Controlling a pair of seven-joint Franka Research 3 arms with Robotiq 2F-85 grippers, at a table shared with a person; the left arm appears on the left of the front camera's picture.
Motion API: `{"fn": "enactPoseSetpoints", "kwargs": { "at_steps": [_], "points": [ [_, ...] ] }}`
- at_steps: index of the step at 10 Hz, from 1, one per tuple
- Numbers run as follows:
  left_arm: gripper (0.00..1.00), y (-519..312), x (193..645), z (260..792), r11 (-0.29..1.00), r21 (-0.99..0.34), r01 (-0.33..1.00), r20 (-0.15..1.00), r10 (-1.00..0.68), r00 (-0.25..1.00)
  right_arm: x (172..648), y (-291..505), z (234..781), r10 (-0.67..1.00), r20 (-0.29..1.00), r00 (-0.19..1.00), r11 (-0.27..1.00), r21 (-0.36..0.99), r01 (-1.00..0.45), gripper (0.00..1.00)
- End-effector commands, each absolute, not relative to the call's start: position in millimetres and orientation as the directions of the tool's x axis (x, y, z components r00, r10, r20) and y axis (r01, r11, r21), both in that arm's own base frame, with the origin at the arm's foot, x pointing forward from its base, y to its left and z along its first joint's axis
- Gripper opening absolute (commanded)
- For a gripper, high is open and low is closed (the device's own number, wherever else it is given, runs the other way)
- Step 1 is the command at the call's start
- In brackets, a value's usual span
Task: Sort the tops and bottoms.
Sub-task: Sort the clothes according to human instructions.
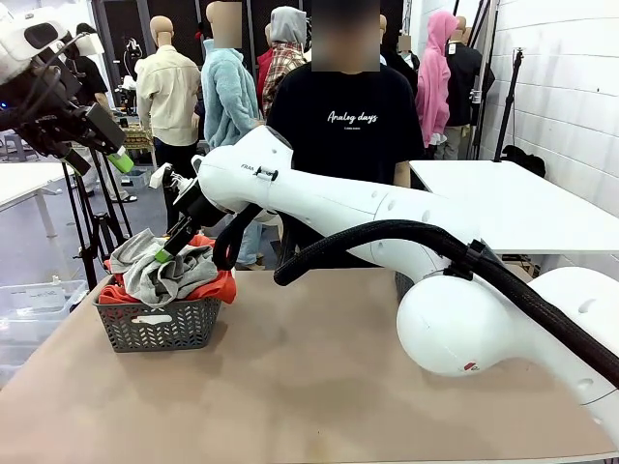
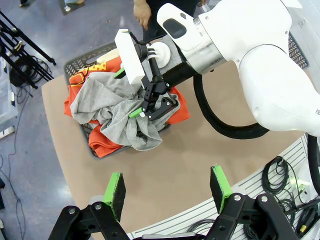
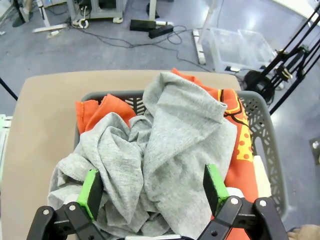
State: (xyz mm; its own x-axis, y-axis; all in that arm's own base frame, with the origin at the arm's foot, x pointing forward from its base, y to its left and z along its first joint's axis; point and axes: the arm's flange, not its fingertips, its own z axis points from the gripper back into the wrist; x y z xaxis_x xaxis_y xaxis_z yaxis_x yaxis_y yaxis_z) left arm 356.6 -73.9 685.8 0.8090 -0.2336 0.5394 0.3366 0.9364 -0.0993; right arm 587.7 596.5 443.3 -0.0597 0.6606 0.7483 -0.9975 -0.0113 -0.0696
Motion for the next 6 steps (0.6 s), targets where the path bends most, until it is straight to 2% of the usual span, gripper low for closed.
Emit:
{"fn": "enactPoseSetpoints", "kwargs": {
  "at_steps": [1, 6],
  "points": [
    [0.88, -72.7, 354.4, 686.1, 0.937, -0.107, 0.333, 0.535, -0.228, 0.813, 587.3, 597.4, 443.7, 0.660, 0.748, -0.067, -0.010, -0.080, -0.997, 1.00],
    [0.88, -72.7, 354.4, 686.1, 0.937, -0.107, 0.333, 0.535, -0.228, 0.813, 587.3, 597.4, 443.7, 0.660, 0.748, -0.067, -0.010, -0.080, -0.997, 1.00]
  ]
}}
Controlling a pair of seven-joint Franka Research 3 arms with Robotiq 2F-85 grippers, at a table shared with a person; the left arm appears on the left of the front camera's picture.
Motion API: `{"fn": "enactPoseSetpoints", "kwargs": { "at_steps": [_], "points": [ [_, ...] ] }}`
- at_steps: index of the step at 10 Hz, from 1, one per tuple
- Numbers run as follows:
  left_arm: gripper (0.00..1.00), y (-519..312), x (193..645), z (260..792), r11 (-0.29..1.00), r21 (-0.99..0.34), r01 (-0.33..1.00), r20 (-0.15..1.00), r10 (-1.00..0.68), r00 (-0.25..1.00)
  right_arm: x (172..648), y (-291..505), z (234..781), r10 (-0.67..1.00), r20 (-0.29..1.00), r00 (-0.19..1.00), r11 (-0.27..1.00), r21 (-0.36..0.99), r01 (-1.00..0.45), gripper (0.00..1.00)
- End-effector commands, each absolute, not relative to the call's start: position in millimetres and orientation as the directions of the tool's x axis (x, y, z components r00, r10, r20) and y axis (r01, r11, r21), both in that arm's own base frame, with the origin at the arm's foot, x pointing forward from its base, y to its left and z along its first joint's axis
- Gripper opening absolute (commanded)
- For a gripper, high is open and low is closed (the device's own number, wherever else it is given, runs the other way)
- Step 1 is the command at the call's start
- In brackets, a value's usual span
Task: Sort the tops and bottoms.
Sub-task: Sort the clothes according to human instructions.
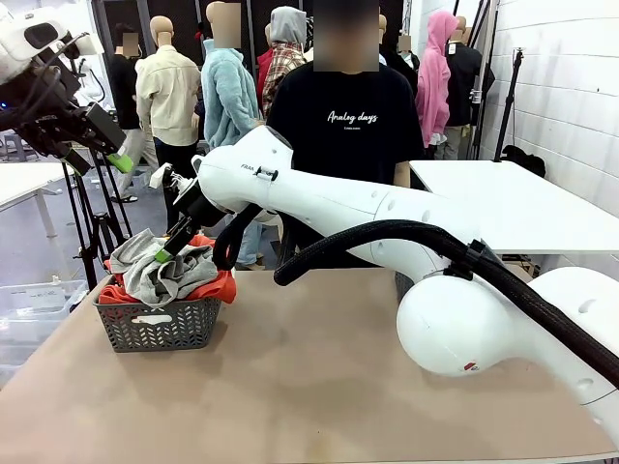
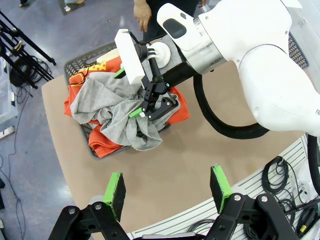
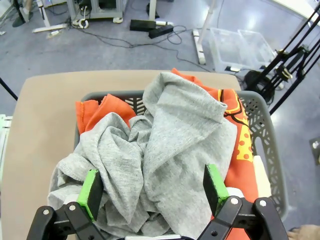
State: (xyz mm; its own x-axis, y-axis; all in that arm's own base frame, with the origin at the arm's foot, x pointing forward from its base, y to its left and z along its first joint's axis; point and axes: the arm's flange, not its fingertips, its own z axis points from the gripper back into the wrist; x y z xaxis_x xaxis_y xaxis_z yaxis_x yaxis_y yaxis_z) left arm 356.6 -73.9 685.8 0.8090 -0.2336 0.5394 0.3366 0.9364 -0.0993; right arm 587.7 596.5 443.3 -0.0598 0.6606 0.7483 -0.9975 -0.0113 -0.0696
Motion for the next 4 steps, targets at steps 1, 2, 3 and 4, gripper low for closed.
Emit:
{"fn": "enactPoseSetpoints", "kwargs": {
  "at_steps": [1, 2, 3, 4],
  "points": [
    [0.88, -72.7, 354.4, 686.1, 0.937, -0.107, 0.333, 0.535, -0.228, 0.813, 587.3, 597.4, 443.7, 0.660, 0.748, -0.067, -0.010, -0.080, -0.997, 1.00],
    [0.88, -72.7, 354.4, 686.1, 0.937, -0.107, 0.333, 0.535, -0.228, 0.813, 587.3, 597.4, 443.7, 0.660, 0.748, -0.067, -0.010, -0.080, -0.997, 1.00],
    [0.88, -72.7, 354.4, 686.1, 0.937, -0.107, 0.333, 0.535, -0.228, 0.813, 587.3, 597.4, 443.7, 0.660, 0.748, -0.067, -0.010, -0.080, -0.997, 1.00],
    [0.88, -72.7, 354.4, 686.1, 0.937, -0.107, 0.333, 0.535, -0.228, 0.813, 587.3, 597.4, 443.7, 0.660, 0.748, -0.067, -0.010, -0.080, -0.997, 1.00]
  ]
}}
